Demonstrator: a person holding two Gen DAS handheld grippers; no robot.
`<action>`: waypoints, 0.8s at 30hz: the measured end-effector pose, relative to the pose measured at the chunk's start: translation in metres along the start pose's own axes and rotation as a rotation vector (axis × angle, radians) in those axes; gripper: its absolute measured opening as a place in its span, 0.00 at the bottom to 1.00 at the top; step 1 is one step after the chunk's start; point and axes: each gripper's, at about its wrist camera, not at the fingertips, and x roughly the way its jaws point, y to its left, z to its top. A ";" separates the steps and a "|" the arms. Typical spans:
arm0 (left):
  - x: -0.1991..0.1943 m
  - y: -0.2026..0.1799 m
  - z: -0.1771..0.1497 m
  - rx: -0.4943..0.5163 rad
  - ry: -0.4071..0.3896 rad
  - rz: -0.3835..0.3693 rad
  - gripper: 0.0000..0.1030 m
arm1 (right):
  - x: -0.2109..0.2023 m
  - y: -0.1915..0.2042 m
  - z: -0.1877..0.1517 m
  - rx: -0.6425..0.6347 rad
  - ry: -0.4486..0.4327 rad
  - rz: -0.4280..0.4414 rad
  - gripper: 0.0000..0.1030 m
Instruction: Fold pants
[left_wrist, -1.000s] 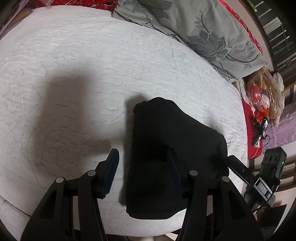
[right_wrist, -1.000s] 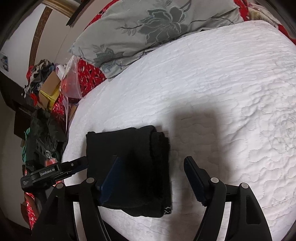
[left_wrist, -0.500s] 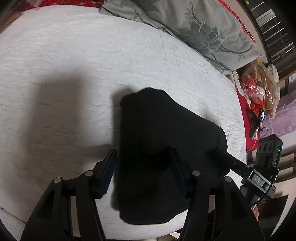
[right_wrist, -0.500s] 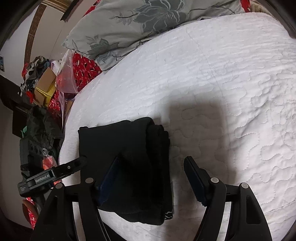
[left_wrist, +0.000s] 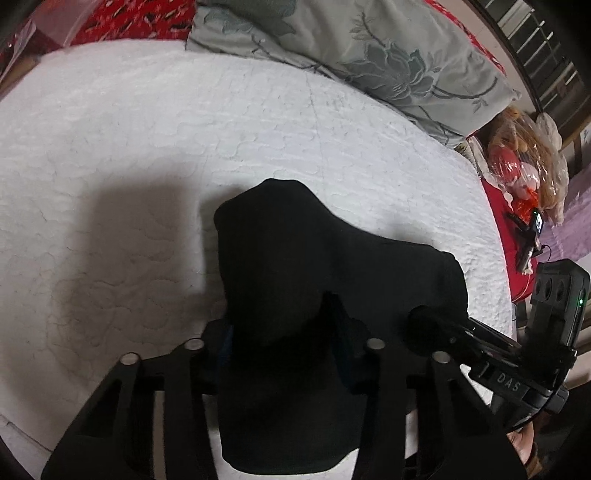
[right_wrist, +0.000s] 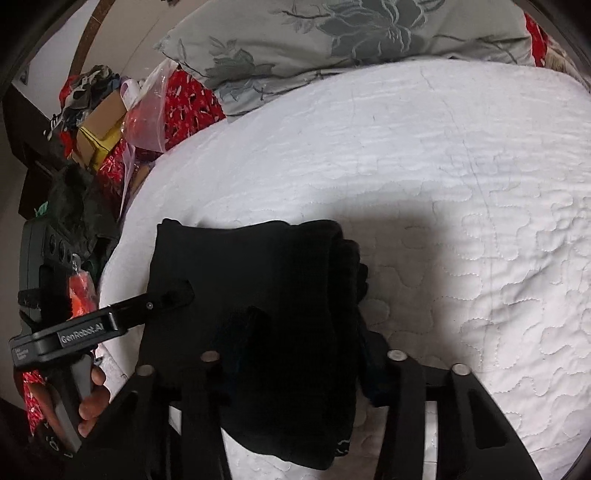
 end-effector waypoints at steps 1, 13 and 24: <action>-0.003 -0.001 0.000 0.003 -0.007 0.001 0.34 | -0.003 -0.001 0.000 0.004 -0.004 0.007 0.35; -0.035 -0.006 0.015 0.005 -0.080 -0.011 0.29 | -0.018 0.020 0.013 -0.045 -0.036 0.045 0.29; -0.042 0.013 0.088 -0.018 -0.158 0.059 0.29 | 0.005 0.048 0.084 -0.068 -0.064 0.066 0.29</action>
